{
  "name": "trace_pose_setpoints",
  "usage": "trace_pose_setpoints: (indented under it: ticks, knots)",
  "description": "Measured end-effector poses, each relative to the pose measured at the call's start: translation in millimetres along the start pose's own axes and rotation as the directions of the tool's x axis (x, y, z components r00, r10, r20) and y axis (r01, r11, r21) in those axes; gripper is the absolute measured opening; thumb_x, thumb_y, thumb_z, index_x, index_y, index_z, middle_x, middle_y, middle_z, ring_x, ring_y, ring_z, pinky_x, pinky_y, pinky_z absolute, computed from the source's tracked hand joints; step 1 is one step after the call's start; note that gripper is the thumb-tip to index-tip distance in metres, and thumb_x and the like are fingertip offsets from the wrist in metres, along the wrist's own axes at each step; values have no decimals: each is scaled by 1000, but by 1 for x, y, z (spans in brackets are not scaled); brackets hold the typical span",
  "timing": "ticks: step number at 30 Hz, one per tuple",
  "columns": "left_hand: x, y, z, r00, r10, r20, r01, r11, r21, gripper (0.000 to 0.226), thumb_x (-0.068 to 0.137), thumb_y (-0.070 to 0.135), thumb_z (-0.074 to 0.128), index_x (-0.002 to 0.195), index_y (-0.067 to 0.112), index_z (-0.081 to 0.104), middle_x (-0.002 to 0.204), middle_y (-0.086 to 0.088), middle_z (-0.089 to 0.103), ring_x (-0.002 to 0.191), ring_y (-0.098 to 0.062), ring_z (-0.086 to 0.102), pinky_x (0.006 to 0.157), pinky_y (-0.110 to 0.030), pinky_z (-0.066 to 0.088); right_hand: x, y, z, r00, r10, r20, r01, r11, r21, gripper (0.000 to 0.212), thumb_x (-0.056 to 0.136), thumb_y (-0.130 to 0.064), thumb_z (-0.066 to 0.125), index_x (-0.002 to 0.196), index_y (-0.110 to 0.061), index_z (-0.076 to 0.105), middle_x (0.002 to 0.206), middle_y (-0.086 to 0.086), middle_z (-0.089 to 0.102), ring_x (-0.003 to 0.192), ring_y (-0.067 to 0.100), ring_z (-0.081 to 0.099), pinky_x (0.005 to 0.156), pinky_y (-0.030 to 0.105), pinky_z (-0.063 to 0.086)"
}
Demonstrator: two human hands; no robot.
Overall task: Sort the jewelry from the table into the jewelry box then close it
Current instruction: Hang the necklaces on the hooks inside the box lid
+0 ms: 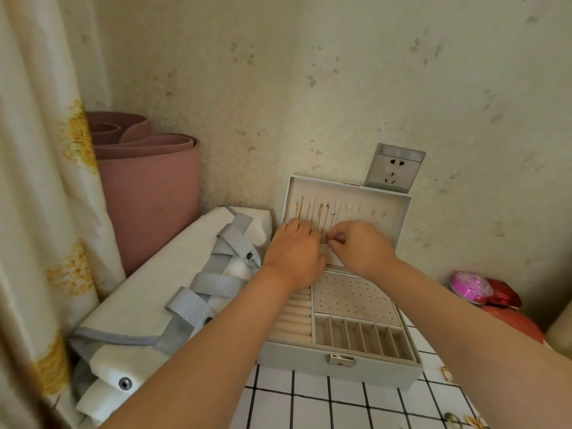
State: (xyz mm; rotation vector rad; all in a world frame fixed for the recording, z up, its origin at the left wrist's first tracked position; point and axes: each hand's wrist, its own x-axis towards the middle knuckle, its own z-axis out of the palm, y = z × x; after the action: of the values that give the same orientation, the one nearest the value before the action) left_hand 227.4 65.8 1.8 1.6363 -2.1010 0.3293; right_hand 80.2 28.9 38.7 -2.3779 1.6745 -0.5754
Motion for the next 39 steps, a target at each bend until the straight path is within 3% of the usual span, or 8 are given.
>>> trace_pose_setpoints:
  ticks: [7, 15, 19, 22, 25, 30, 35, 39]
  knots:
    - [-4, 8, -11, 992, -28, 126, 26, 1000, 14, 47, 93, 42, 45, 130, 13, 52, 130, -8, 51, 124, -25, 39, 104, -38, 30, -20, -3, -19, 991, -23, 135, 19, 999, 31, 33, 94, -28, 61, 127, -26, 66, 126, -6, 65, 115, 15, 60, 97, 31, 48]
    - [-21, 48, -43, 992, 9, 129, 9, 990, -140, 44, 96, 39, 48, 135, 18, 51, 129, -4, 52, 122, -23, 41, 101, -39, 37, -78, 7, -53, 995, -22, 93, 8, 989, 151, 26, 95, -27, 64, 120, -26, 69, 109, -9, 64, 104, 7, 61, 96, 27, 47]
    - [-44, 72, -60, 987, 84, 136, -58, 980, -190, 36, 96, 34, 51, 129, 18, 57, 120, -2, 55, 114, -20, 46, 91, -37, 44, -117, 17, -64, 994, 3, 107, -29, 971, 239, 16, 93, -27, 66, 108, -32, 70, 95, -18, 61, 84, 0, 59, 80, 22, 46]
    - [-66, 82, -70, 980, 123, 156, -86, 970, -229, 25, 96, 30, 51, 118, 20, 61, 110, 1, 56, 105, -17, 50, 84, -35, 47, -149, 26, -64, 984, 30, 175, -77, 960, 269, 11, 91, -27, 67, 93, -38, 69, 92, -11, 65, 80, 5, 63, 72, 21, 47]
    - [-88, 96, -77, 977, 123, 175, -70, 958, -280, 15, 94, 27, 52, 101, 23, 65, 94, 6, 58, 91, -15, 56, 78, -34, 50, -183, 37, -58, 961, 32, 273, -121, 941, 315, 8, 92, -23, 67, 94, -30, 72, 90, -6, 66, 60, 2, 59, 54, 17, 47]
    - [-116, 128, -74, 939, 171, 298, -54, 930, -364, 15, 92, 26, 54, 90, 23, 68, 83, 7, 64, 75, -11, 57, 69, -33, 52, -213, 54, -47, 921, 0, 390, -68, 985, 158, 8, 91, -24, 69, 95, -30, 71, 86, -14, 62, 65, -2, 55, 52, 7, 37]
    - [-136, 151, -56, 881, 125, 457, 12, 958, -287, 17, 93, 28, 55, 101, 24, 70, 92, 6, 67, 83, -12, 59, 74, -28, 50, -227, 64, -38, 902, 46, 429, -54, 998, 8, 10, 88, -28, 68, 96, -31, 74, 85, -19, 58, 86, 6, 61, 74, 21, 49]
    - [-140, 158, -40, 841, 59, 537, 82, 968, -235, 25, 91, 42, 60, 103, 21, 68, 99, 2, 66, 90, -16, 60, 81, -35, 53, -231, 70, -25, 886, 82, 456, -64, 996, -54, 6, 87, -34, 69, 92, -31, 69, 92, -15, 61, 91, 11, 61, 72, 25, 49]
